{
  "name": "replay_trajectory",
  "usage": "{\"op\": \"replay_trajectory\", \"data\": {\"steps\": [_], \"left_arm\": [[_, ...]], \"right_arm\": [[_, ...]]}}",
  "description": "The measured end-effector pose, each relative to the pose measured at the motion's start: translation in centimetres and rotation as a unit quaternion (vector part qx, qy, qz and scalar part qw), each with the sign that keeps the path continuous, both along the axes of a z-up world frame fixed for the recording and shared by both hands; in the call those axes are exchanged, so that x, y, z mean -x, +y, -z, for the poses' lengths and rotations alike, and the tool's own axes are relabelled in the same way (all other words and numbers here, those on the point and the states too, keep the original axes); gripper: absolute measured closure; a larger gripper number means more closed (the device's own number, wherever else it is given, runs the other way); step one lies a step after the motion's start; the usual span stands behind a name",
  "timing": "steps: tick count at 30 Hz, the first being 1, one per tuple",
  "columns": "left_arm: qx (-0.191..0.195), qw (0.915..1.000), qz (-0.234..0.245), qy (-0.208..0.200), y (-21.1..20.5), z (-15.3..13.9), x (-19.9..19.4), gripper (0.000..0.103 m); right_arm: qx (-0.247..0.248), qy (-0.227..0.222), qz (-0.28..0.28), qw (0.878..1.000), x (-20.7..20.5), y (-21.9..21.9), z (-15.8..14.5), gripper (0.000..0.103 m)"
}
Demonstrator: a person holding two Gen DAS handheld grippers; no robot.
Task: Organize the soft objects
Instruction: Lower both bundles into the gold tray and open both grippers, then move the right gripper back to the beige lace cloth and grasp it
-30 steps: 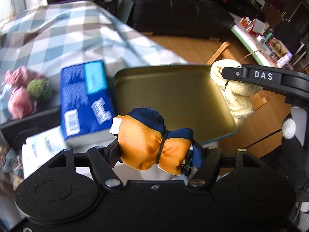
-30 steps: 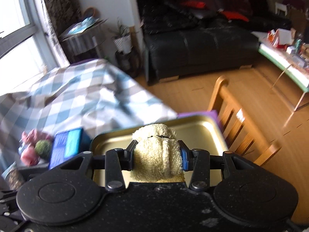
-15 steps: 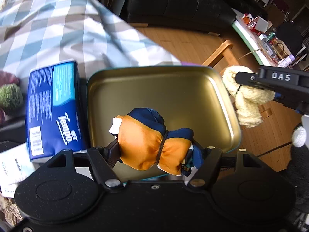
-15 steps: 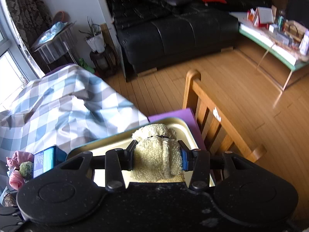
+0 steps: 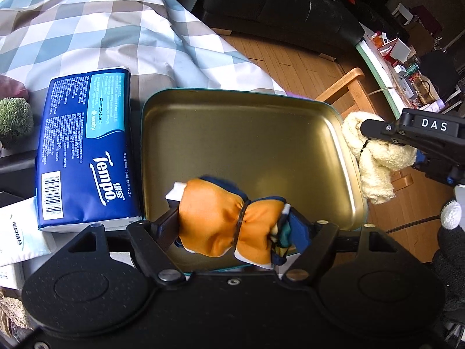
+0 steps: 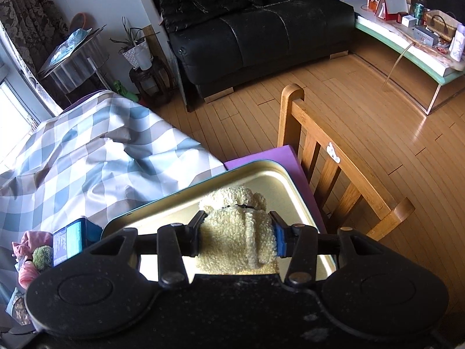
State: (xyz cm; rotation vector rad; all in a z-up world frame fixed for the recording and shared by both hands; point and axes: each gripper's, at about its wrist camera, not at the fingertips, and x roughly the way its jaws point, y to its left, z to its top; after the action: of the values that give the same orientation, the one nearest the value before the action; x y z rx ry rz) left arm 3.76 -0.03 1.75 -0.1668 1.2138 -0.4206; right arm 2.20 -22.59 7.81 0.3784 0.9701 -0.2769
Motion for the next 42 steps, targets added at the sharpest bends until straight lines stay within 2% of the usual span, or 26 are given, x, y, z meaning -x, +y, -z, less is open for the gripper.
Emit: {"op": "replay_trajectory", "data": {"steps": [2,9,30,42], "left_arm": [[0.0,1.0,0.004,-0.004,-0.1,-0.1,0.1,0.031],[-0.007,0.9998,0.009,-0.014,-0.6,-0.4,0.3,0.027],[-0.025,0.9996,0.009,-0.006,-0.8,0.2,0.6,0.026],[-0.032,0.9989,0.015,-0.031,-0.5,-1.4,2.2,0.026]], "right_arm": [[-0.005,0.0,0.005,1.0,0.1,-0.2,0.0,0.051],[-0.001,-0.002,0.005,1.0,0.0,0.0,0.0,0.05],[0.019,0.011,0.001,1.0,-0.1,0.3,0.3,0.042],[0.047,0.018,-0.007,0.999,-0.5,1.2,0.5,0.04]]}}
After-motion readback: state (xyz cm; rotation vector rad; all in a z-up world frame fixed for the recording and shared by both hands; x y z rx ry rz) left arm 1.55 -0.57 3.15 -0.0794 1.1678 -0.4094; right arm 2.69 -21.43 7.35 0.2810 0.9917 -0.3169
